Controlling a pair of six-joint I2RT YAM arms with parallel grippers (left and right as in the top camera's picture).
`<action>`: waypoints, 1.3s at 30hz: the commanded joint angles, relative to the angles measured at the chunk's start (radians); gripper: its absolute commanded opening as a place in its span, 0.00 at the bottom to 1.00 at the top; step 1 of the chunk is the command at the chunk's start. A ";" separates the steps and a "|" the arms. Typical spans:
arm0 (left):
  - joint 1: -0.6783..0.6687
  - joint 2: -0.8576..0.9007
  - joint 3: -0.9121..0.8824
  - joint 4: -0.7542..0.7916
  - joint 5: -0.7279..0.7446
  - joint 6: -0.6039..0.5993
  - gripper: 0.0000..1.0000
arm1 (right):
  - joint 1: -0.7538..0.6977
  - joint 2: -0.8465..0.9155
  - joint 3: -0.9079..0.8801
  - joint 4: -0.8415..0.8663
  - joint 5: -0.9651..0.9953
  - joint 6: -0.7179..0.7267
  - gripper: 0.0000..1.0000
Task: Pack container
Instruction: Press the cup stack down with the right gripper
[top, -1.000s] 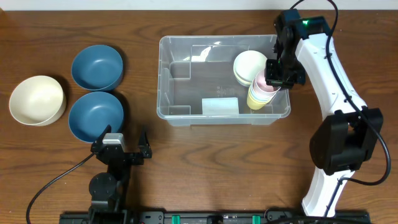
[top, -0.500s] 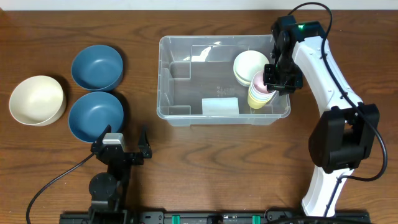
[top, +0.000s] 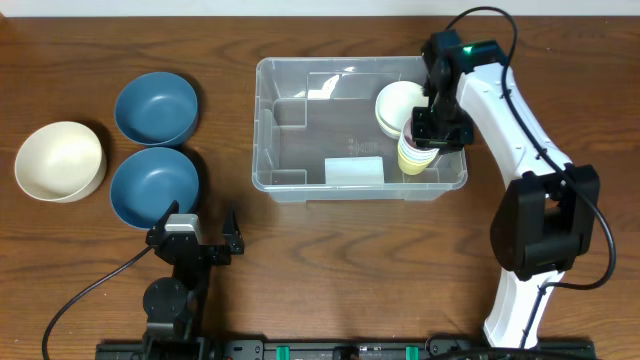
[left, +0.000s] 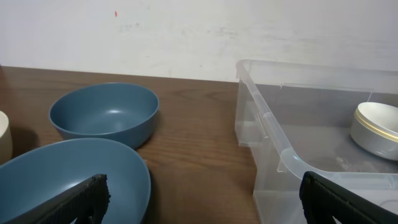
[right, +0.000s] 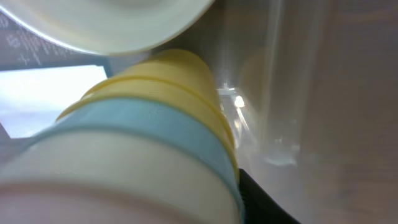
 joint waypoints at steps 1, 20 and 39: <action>0.005 -0.001 -0.016 -0.040 -0.019 0.017 0.98 | 0.010 0.009 -0.030 0.014 -0.006 0.013 0.22; 0.005 -0.001 -0.016 -0.040 -0.019 0.017 0.98 | -0.003 0.003 -0.047 -0.023 -0.002 0.002 0.01; 0.005 -0.001 -0.016 -0.040 -0.019 0.017 0.98 | -0.025 -0.059 -0.039 -0.072 0.074 -0.018 0.01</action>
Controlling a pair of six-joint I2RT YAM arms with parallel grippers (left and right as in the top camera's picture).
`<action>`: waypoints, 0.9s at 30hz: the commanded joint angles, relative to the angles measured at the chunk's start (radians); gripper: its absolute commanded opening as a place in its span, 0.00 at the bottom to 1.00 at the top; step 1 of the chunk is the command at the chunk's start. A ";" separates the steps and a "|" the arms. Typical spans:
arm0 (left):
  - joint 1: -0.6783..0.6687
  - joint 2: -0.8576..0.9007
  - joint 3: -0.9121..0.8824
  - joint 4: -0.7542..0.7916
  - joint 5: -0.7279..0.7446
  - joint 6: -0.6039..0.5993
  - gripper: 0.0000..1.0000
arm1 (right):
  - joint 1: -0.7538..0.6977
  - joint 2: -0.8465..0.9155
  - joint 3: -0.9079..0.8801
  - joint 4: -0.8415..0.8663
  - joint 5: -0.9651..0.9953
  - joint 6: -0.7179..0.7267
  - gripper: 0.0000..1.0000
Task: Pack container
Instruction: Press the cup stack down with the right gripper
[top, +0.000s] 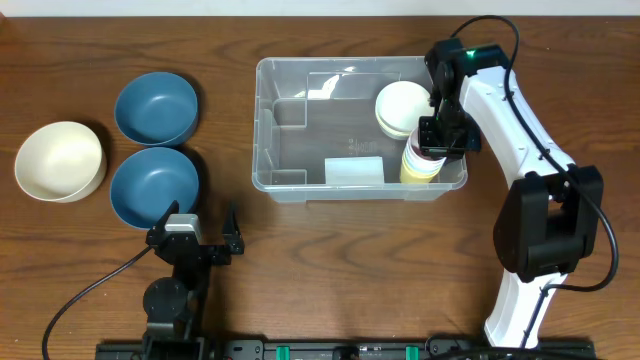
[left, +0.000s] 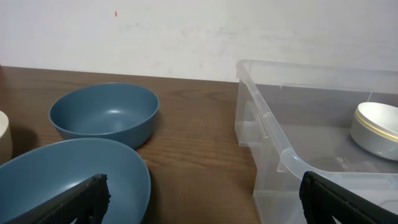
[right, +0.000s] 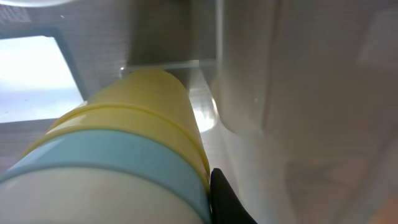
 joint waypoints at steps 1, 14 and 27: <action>0.005 -0.001 -0.016 -0.040 -0.019 0.017 0.98 | -0.008 -0.043 -0.005 -0.006 0.034 -0.012 0.01; 0.005 -0.001 -0.016 -0.040 -0.019 0.017 0.98 | -0.006 -0.043 -0.005 -0.016 0.041 -0.036 0.28; 0.005 -0.001 -0.016 -0.040 -0.019 0.017 0.98 | -0.006 -0.043 0.009 -0.018 0.002 -0.065 0.47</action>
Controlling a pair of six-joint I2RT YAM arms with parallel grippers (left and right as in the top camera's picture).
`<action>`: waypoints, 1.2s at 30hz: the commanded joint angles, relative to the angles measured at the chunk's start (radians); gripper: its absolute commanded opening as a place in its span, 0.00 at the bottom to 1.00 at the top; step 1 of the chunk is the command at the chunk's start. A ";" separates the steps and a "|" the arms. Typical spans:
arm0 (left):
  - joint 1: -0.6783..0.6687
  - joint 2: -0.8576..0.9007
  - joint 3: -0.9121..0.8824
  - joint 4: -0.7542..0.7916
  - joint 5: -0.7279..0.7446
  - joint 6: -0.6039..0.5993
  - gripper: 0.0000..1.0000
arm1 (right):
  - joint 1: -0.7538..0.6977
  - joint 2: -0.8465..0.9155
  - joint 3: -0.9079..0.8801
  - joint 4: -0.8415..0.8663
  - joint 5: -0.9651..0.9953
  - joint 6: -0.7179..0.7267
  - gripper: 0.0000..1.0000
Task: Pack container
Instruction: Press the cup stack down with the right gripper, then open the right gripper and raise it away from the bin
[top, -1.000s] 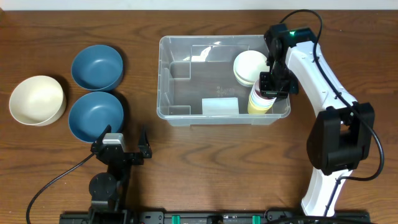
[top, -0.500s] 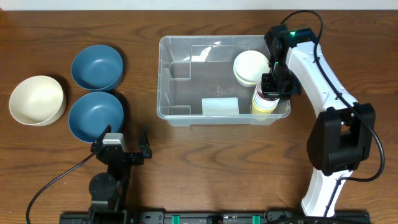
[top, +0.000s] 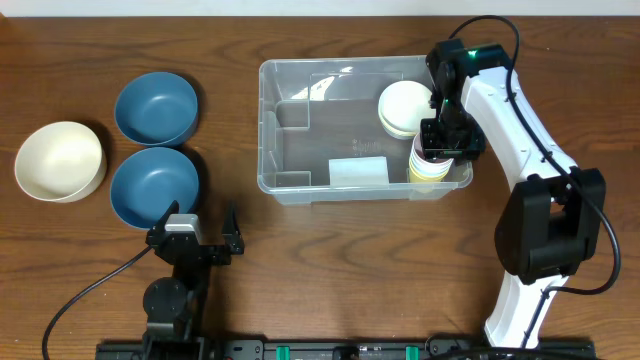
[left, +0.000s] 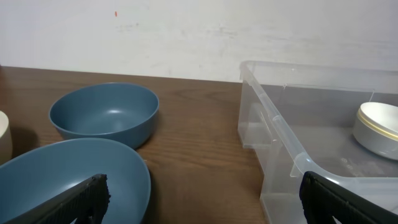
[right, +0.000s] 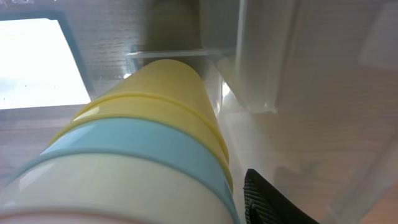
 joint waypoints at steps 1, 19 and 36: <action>0.005 -0.001 -0.016 -0.040 -0.019 0.017 0.98 | -0.006 -0.031 0.016 -0.005 -0.022 -0.017 0.47; 0.005 -0.001 -0.016 -0.040 -0.019 0.017 0.98 | -0.009 -0.031 0.272 -0.155 -0.027 -0.024 0.48; 0.005 -0.001 -0.016 -0.040 -0.019 0.017 0.98 | -0.029 -0.032 0.590 -0.262 -0.078 -0.023 0.62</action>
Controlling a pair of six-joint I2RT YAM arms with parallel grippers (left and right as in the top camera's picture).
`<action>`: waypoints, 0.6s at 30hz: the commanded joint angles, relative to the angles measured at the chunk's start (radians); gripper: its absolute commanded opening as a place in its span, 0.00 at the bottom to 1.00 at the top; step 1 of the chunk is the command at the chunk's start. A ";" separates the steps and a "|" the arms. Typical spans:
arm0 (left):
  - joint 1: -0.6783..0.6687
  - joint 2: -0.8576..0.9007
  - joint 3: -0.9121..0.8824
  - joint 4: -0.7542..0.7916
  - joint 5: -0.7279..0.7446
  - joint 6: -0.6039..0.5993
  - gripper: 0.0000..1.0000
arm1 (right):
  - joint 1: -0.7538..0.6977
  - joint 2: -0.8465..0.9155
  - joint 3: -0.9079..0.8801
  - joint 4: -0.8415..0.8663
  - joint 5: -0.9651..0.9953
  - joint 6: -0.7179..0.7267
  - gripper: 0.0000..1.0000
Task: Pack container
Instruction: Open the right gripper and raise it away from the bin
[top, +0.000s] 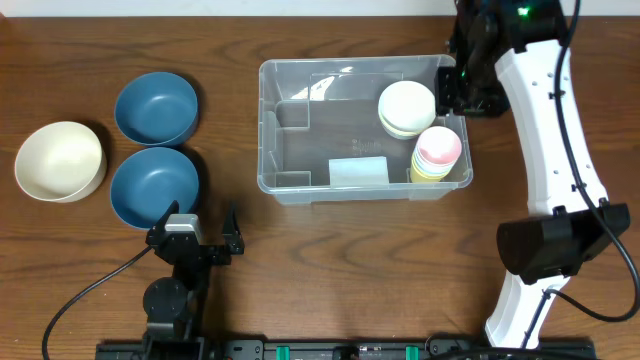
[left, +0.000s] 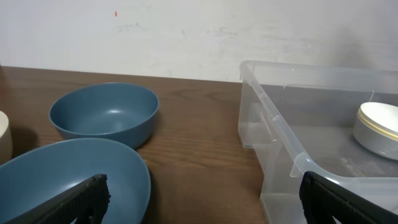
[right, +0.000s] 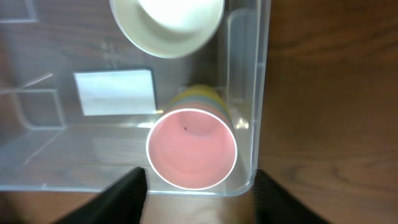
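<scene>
The clear plastic container (top: 300, 185) sits mid-table. In its right end lie stacked cream bowls (top: 407, 108), and a stack of cups with a pink one on top (top: 437, 152) stands in the front right corner. My right gripper (right: 198, 200) hangs open and empty high above the cup stack (right: 191, 148). Two blue bowls (top: 155, 107) (top: 153, 185) and a cream bowl (top: 60, 160) wait at the left. My left gripper (left: 202, 202) rests open near the table's front, facing the nearer blue bowl (left: 68, 177) and the container (left: 283, 146).
A white label (top: 357, 172) lies on the container floor near its front wall. Low dividers (top: 290, 112) stand at the container's left end. The right arm (top: 545, 130) reaches along the right side of the table.
My right gripper has let go of the cup stack and now sits high above it, open. The stack stands alone in the container's front right corner. The left arm has not moved.
My right gripper first held the cup stack inside the container beside the cream bowls. Then the stack was lower, in the front right corner. After that the container sat slightly further right. Now the stack stands free and the gripper is up and open.
</scene>
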 joint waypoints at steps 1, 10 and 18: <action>0.005 -0.001 -0.016 -0.040 -0.019 0.017 0.98 | -0.017 -0.030 0.064 -0.004 -0.027 -0.010 0.67; 0.005 -0.001 -0.016 -0.040 -0.019 0.017 0.98 | -0.085 -0.031 0.080 0.005 -0.036 0.016 0.99; 0.005 -0.001 -0.016 -0.040 -0.019 0.017 0.98 | -0.229 -0.031 0.080 0.010 -0.029 0.043 0.99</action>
